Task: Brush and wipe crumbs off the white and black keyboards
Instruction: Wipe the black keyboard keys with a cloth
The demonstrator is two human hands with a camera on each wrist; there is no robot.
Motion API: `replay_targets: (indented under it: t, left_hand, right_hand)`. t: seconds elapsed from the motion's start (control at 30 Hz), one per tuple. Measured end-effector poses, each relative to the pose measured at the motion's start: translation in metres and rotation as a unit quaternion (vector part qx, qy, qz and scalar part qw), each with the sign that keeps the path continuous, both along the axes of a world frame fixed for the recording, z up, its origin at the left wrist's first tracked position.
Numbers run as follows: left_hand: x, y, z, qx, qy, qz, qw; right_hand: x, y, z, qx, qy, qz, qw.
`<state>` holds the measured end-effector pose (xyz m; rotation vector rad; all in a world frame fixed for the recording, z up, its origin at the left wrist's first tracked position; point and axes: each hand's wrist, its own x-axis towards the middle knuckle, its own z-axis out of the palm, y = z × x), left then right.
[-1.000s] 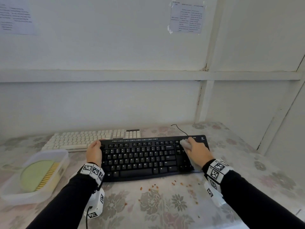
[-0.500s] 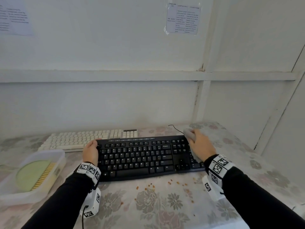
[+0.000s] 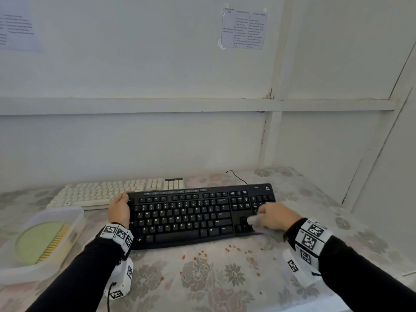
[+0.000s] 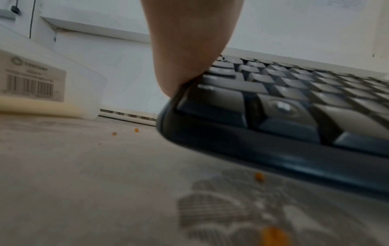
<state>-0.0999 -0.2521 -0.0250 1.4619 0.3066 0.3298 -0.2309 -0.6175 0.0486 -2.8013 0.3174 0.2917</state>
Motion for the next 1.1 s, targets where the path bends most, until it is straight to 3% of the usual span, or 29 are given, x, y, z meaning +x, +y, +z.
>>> replay_targets:
  t: [0.07,0.13,0.23,0.47,0.57,0.67,0.73,0.87,0.97,1.03,1.1]
  left_hand:
    - [0.0,0.0,0.001,0.002,0.001,-0.002,1.0]
    - [0.0,0.001,0.001,-0.002,0.002,-0.006,1.0]
    - [0.001,0.002,0.0,0.003,0.001,-0.004,1.0]
    - [0.001,0.001,-0.001,0.009,-0.006,0.005,1.0]
    - [0.001,0.001,-0.001,0.008,-0.009,0.005,1.0]
    - [-0.001,0.0,0.001,0.0,-0.006,-0.002,1.0]
    - [-0.001,-0.001,0.002,-0.008,-0.009,-0.004,1.0]
    - [0.001,0.001,0.0,-0.004,-0.008,-0.003,1.0]
    - [0.002,0.001,-0.001,-0.006,-0.013,-0.004,1.0]
    - [0.001,0.0,0.0,-0.007,-0.023,-0.003,1.0]
    - [0.001,0.001,-0.001,-0.008,-0.021,-0.006,1.0]
  right_hand:
    - [0.006,0.008,0.001,0.002,-0.108,0.011,0.994]
    - [0.007,0.025,-0.003,0.002,-0.153,0.053,0.987]
    - [0.005,0.047,-0.013,-0.016,-0.083,0.105,0.991]
    - [-0.007,0.047,-0.003,-0.067,0.064,0.119,0.989]
    - [0.001,0.036,0.003,0.029,-0.047,0.072,0.996]
    - [0.011,0.032,0.002,0.033,-0.168,0.061,0.983]
    - [0.012,0.037,-0.006,0.024,-0.14,0.075,0.987]
    - [0.003,0.045,-0.02,0.008,-0.001,0.102,0.995]
    - [0.002,0.04,-0.007,0.004,0.023,0.093,0.995]
    - [0.01,0.032,-0.002,0.043,-0.079,0.061,0.994]
    - [0.02,0.026,-0.002,0.069,-0.223,0.03,0.972]
